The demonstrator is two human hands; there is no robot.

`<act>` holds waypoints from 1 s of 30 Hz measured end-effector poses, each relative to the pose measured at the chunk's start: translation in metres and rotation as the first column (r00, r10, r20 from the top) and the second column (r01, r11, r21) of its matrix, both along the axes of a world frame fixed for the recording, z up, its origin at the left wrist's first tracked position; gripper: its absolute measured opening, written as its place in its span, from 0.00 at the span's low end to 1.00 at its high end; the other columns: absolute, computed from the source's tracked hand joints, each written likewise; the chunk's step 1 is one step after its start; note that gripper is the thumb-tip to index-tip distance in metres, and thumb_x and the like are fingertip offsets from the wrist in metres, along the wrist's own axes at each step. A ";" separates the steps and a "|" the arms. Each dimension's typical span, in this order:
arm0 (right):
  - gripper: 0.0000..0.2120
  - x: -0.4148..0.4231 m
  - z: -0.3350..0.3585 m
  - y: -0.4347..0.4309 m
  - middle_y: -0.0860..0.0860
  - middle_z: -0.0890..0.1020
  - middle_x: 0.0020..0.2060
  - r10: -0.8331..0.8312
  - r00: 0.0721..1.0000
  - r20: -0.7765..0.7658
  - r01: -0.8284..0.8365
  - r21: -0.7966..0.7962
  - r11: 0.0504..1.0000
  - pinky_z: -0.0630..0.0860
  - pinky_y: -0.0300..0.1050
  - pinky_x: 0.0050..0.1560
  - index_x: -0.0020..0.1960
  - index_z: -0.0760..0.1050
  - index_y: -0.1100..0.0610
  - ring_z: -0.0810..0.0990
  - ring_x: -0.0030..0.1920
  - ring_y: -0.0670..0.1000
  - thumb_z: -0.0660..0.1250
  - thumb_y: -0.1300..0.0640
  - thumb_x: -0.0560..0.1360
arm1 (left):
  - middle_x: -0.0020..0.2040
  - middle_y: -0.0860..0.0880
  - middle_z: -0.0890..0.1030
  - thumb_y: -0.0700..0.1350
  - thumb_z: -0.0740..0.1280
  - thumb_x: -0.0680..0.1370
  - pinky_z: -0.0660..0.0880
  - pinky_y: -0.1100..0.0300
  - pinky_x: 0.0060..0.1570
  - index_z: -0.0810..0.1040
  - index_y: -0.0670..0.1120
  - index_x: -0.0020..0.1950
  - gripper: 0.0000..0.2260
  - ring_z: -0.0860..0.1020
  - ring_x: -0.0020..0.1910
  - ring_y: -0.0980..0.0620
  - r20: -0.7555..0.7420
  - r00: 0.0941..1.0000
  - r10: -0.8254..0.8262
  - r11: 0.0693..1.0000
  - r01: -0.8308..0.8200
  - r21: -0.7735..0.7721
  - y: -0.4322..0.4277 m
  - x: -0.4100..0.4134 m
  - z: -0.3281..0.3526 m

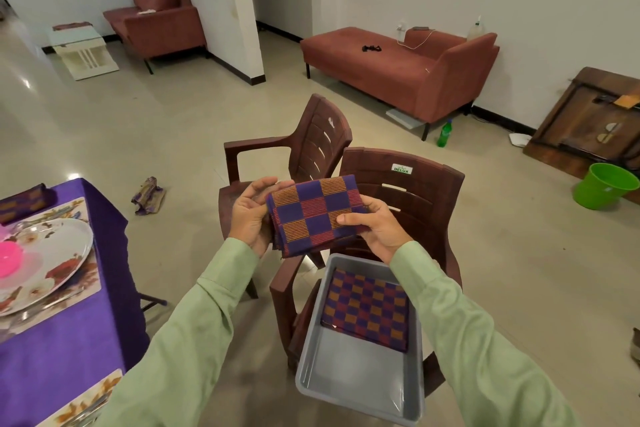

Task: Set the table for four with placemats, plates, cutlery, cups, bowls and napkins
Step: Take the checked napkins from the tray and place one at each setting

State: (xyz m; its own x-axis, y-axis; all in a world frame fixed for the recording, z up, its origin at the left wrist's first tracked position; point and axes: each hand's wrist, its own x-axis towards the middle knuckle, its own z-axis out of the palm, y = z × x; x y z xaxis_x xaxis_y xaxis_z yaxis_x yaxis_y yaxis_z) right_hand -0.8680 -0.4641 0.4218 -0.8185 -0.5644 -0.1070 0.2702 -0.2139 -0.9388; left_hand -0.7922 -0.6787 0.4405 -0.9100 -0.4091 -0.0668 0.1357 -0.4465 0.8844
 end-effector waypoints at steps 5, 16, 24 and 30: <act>0.18 -0.006 0.007 0.001 0.59 0.84 0.53 -0.010 0.994 -0.106 0.027 0.162 0.986 0.78 0.60 0.60 0.58 0.78 0.65 0.83 0.55 0.58 0.76 0.66 0.69 | 0.59 0.42 0.82 0.29 0.60 0.79 0.82 0.56 0.45 0.75 0.42 0.61 0.15 0.81 0.59 0.44 0.071 0.993 -0.099 0.985 0.108 -0.136 -0.020 0.011 -0.014; 0.10 -0.020 0.047 -0.009 0.57 0.85 0.46 0.293 0.887 -0.356 -0.110 0.454 0.884 0.80 0.61 0.56 0.49 0.81 0.62 0.85 0.51 0.56 0.77 0.62 0.69 | 0.54 0.46 0.83 0.45 0.67 0.79 0.80 0.57 0.51 0.76 0.48 0.63 0.13 0.82 0.53 0.50 0.248 0.908 -0.337 0.802 0.415 -0.428 0.014 -0.014 0.016; 0.21 -0.009 0.032 0.010 0.59 0.81 0.58 0.228 0.958 -0.172 -0.200 0.168 0.965 0.77 0.62 0.61 0.64 0.76 0.59 0.79 0.62 0.60 0.72 0.67 0.72 | 0.49 0.46 0.84 0.43 0.71 0.76 0.79 0.45 0.53 0.80 0.48 0.53 0.06 0.82 0.50 0.46 0.124 0.978 -0.169 0.916 0.202 -0.346 0.019 -0.012 -0.004; 0.17 -0.006 0.018 0.008 0.62 0.82 0.56 0.087 0.978 -0.190 -0.065 0.122 0.990 0.80 0.59 0.56 0.63 0.75 0.63 0.81 0.58 0.61 0.67 0.72 0.74 | 0.51 0.48 0.82 0.37 0.71 0.75 0.81 0.56 0.50 0.77 0.47 0.60 0.15 0.82 0.53 0.50 0.002 0.989 -0.149 0.844 0.128 -0.521 0.019 -0.003 -0.003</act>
